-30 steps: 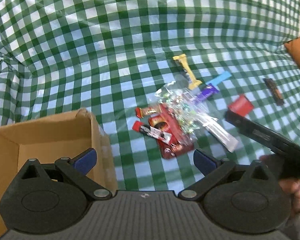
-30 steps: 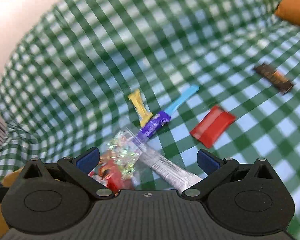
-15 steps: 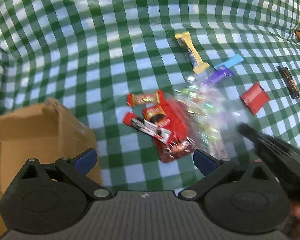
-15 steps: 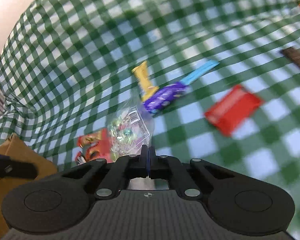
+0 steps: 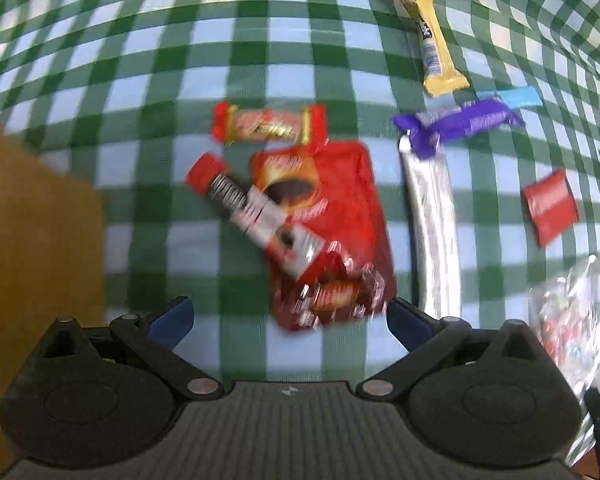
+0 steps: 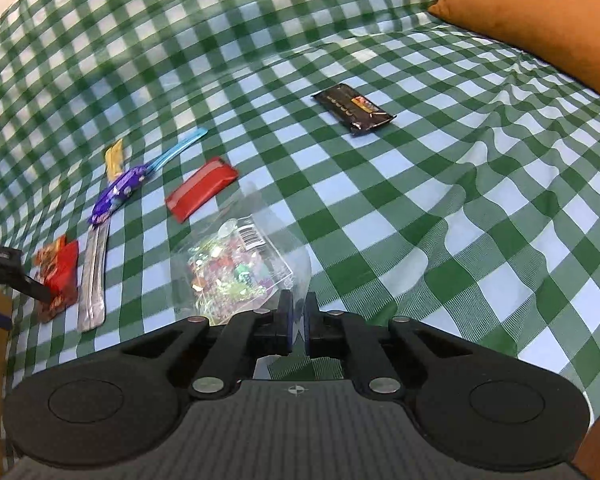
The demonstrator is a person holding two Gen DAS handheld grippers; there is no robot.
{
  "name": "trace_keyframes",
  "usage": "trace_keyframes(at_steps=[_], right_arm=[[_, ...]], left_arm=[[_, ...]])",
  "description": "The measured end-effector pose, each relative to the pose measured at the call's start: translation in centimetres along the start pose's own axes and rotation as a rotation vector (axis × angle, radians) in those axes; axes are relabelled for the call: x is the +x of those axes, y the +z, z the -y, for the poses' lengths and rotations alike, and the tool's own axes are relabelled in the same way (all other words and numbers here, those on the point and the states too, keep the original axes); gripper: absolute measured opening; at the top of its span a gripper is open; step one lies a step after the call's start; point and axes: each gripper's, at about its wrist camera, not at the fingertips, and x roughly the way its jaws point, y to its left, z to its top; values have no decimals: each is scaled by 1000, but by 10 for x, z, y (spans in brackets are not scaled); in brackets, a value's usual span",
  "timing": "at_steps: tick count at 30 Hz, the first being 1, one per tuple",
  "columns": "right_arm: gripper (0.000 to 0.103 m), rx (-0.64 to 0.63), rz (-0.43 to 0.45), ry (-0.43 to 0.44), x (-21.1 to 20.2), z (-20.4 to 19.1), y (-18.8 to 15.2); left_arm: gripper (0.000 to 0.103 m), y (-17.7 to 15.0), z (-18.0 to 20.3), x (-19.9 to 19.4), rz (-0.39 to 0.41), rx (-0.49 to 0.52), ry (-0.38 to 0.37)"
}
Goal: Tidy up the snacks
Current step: 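Grasp the red coffee pouch with left tool while right tool grasps the clear candy bag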
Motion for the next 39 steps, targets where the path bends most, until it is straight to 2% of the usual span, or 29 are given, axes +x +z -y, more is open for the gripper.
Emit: trace_keyframes(at_steps=[1,2,4,5,8,10,16,18,21,23,26,28,31,36,39], right_arm=[[15,3,5,6,1,-1,1],[29,4,8,16,3,-2,1],[49,-3,11,19,5,-8,2],[53,-10,17,20,6,-8,2],[58,-11,22,9,7,-8,6],[59,-5,26,9,6,-5,7],[62,24,44,-19,1,3,4],[65,34,50,-20,0,4,4],[69,35,56,-27,-3,4,4],[75,33,66,-30,-7,3,5],[80,19,91,-47,-13,0,9],[83,-16,112,-47,-17,-5,12],[91,-103,113,-24,-18,-17,14],[98,-288,3,23,5,-43,14],[100,-378,-35,43,21,-59,17]], left_arm=[[103,8,1,3,10,6,-1],[103,17,2,5,23,2,8],[103,34,2,9,42,2,16],[103,43,2,11,49,4,15],[103,60,-3,9,68,-28,2],[103,61,-8,3,61,-50,-37],[103,29,-12,-8,-12,-31,-136],[103,29,-8,-2,-14,-22,-173],[103,46,2,3,46,-50,-204],[103,63,7,-1,105,-32,-222],[103,78,9,-9,160,15,-178],[103,76,2,-14,169,14,-131],[103,60,-4,-18,109,34,-52],[103,32,22,-7,26,113,-35],[103,29,28,8,-14,129,19]])
